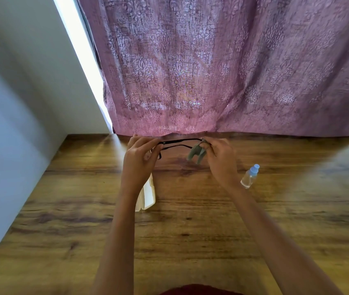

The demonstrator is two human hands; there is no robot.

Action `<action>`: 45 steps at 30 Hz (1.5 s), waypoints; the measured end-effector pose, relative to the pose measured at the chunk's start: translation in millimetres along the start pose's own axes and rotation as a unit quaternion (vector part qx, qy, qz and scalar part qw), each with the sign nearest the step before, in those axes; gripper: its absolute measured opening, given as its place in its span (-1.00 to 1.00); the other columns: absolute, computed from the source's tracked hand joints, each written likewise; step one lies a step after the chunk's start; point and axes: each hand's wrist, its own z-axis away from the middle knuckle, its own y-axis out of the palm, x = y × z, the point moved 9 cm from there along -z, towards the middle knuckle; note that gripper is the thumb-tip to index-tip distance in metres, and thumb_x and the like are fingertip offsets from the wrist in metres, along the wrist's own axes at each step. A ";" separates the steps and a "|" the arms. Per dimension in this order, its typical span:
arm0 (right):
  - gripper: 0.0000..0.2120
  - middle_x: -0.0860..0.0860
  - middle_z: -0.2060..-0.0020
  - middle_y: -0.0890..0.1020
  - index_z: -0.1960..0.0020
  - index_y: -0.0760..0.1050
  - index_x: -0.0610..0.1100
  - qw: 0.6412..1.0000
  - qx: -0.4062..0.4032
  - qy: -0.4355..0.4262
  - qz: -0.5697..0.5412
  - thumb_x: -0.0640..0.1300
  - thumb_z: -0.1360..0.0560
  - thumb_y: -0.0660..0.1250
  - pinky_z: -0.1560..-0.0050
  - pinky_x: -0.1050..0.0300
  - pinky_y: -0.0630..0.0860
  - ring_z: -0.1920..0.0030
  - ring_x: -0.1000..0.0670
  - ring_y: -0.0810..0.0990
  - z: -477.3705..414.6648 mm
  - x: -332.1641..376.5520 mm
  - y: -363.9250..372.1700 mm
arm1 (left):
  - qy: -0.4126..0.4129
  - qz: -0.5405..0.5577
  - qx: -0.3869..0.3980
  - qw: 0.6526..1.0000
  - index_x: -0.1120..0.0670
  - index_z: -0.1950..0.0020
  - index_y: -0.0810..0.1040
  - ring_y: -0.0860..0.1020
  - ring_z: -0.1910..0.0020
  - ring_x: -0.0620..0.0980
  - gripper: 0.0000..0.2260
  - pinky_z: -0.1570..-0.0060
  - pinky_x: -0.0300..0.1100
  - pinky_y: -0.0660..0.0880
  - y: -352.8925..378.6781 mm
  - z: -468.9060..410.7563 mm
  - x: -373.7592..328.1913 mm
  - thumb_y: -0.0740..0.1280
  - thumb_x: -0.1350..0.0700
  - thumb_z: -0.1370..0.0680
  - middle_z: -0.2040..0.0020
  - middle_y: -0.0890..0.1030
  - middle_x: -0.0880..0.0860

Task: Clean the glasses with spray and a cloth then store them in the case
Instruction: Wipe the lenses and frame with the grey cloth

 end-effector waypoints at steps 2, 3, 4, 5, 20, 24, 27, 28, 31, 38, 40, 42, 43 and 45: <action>-0.86 -0.02 0.22 0.67 -0.01 0.65 -0.20 1.000 -0.006 0.022 -0.010 -0.26 -0.47 0.39 0.11 0.38 0.34 0.19 0.08 0.50 0.6 -6.3 -0.4 | -0.003 -0.002 -0.002 1.000 0.21 -0.02 0.67 0.52 0.00 0.12 -0.85 -0.21 -0.29 0.31 0.0 -0.3 -0.2 0.42 0.19 -0.49 0.07 0.67 0.10; -0.87 0.03 0.24 0.65 -0.01 0.65 -0.19 0.999 -0.007 0.036 -0.016 -0.25 -0.47 0.40 0.11 0.45 0.32 0.20 0.08 0.51 1.7 -10.1 -0.4 | -0.005 -0.004 -0.003 1.000 0.22 -0.03 0.67 0.53 0.00 0.13 -0.84 -0.20 -0.19 0.36 0.0 -0.3 0.1 0.42 0.20 -0.49 0.07 0.67 0.10; -0.87 0.08 0.25 0.62 0.00 0.65 -0.18 0.998 -0.008 0.053 -0.023 -0.24 -0.47 0.40 0.11 0.45 0.34 0.20 0.07 0.53 3.3 -14.9 -0.3 | -0.008 -0.005 -0.005 1.000 0.22 -0.03 0.67 0.53 0.00 0.14 -0.84 -0.19 -0.06 0.41 -0.7 -0.3 0.8 0.42 0.20 -0.49 0.07 0.67 0.11; -0.87 0.12 0.25 0.59 -0.02 0.65 -0.19 0.997 -0.007 0.076 -0.029 -0.24 -0.47 0.40 0.11 0.38 0.37 0.20 0.06 0.55 5.0 -20.8 -0.1 | -0.013 -0.005 -0.008 1.000 0.22 -0.04 0.67 0.52 0.00 0.14 -0.84 -0.18 0.06 0.44 -1.8 -0.3 2.2 0.42 0.20 -0.49 0.07 0.67 0.11; -0.93 0.06 0.26 0.70 0.13 0.62 -0.08 0.777 0.147 0.369 -0.489 -0.20 -0.51 0.37 0.17 0.27 0.56 0.19 0.11 0.65 24.5 -1.4 61.9 | 0.020 0.009 0.002 1.000 0.17 0.00 0.69 0.48 0.05 0.04 -0.83 0.03 -0.32 0.37 21.6 -3.2 -16.5 0.43 0.15 -0.45 0.13 0.67 0.08; -0.90 0.09 0.31 0.69 0.14 0.60 -0.06 0.753 0.164 0.374 -0.516 -0.20 -0.51 0.36 0.19 0.25 0.48 0.26 0.14 0.63 19.3 6.0 62.0 | 0.044 0.019 0.007 0.999 0.18 -0.02 0.68 0.52 0.06 0.11 -0.82 0.03 -0.21 0.44 23.3 -2.8 -21.9 0.46 0.19 -0.44 0.12 0.67 0.08; -0.88 0.06 0.33 0.67 0.15 0.59 -0.10 0.744 0.160 0.381 -0.525 -0.24 -0.53 0.33 0.07 0.15 0.47 0.21 0.06 0.61 17.2 6.1 59.8 | 0.030 0.056 0.030 0.998 0.14 -0.08 0.67 0.50 0.00 0.04 -0.79 -0.04 -0.21 0.44 25.8 -3.4 -16.1 0.45 0.19 -0.46 0.06 0.67 0.04; -0.87 0.06 0.34 0.67 0.16 0.58 -0.12 0.735 0.154 0.390 -0.533 -0.25 -0.54 0.31 0.08 0.16 0.48 0.22 0.06 0.60 16.2 4.0 58.9 | 0.013 0.074 0.036 0.997 0.13 -0.12 0.65 0.49 -0.04 0.03 -0.78 -0.08 -0.22 0.43 25.9 -3.1 -10.2 0.42 0.18 -0.48 0.02 0.67 0.04; -0.85 0.04 0.36 0.65 0.15 0.54 -0.14 0.685 0.143 0.426 -0.573 -0.26 -0.56 0.26 0.18 0.22 0.51 0.26 0.06 0.59 13.3 -1.8 56.2 | -0.032 0.088 0.064 0.994 0.15 -0.21 0.59 0.50 -0.14 0.03 -0.75 -0.16 -0.32 0.38 26.1 0.3 13.4 0.33 0.26 -0.54 -0.09 0.65 0.06; -0.64 -0.06 0.36 0.67 0.33 0.66 -0.18 0.578 0.140 0.483 -0.642 -0.21 -0.57 0.23 0.28 0.04 0.65 0.35 0.00 0.67 16.0 -8.8 52.1 | -0.120 0.156 0.185 0.963 0.02 -0.27 0.54 0.53 -0.19 -0.06 -0.71 -0.23 -0.29 0.40 38.7 16.5 42.0 0.22 0.26 -0.61 -0.16 0.61 0.03; -0.60 -0.05 0.39 0.66 0.38 0.66 -0.19 0.565 0.124 0.493 -0.650 -0.21 -0.57 0.23 0.35 0.05 0.64 0.39 0.00 0.67 15.4 -12.0 52.0 | -0.132 0.186 0.203 0.952 -0.01 -0.25 0.54 0.53 -0.19 -0.09 -0.71 -0.24 -0.21 0.42 38.8 19.4 40.7 0.21 0.25 -0.61 -0.14 0.62 0.01; -0.57 -0.05 0.42 0.65 0.42 0.66 -0.19 0.564 0.107 0.503 -0.647 -0.21 -0.57 0.24 0.35 0.06 0.65 0.42 0.00 0.66 14.8 -17.5 51.6 | -0.150 0.213 0.226 0.939 0.01 -0.22 0.56 0.54 -0.19 -0.11 -0.74 -0.24 -0.23 0.43 40.4 23.3 40.1 0.22 0.23 -0.61 -0.15 0.62 0.02; -0.56 -0.05 0.44 0.64 0.44 0.65 -0.20 0.570 0.101 0.507 -0.639 -0.20 -0.57 0.25 0.34 0.08 0.64 0.43 0.00 0.65 14.2 -20.6 51.6 | -0.157 0.230 0.243 0.929 0.06 -0.22 0.57 0.54 -0.19 -0.10 -0.76 -0.23 -0.26 0.43 42.1 25.1 38.7 0.22 0.22 -0.61 -0.15 0.63 0.04; -0.60 -0.05 0.41 0.61 0.41 0.63 -0.21 0.581 0.094 0.520 -0.619 -0.17 -0.56 0.27 0.33 0.12 0.61 0.41 -0.01 0.64 14.6 -26.2 52.2 | -0.168 0.279 0.275 0.904 0.12 -0.20 0.60 0.57 -0.16 -0.12 -0.77 -0.14 -0.35 0.44 45.6 29.1 32.0 0.24 0.15 -0.60 -0.12 0.66 0.03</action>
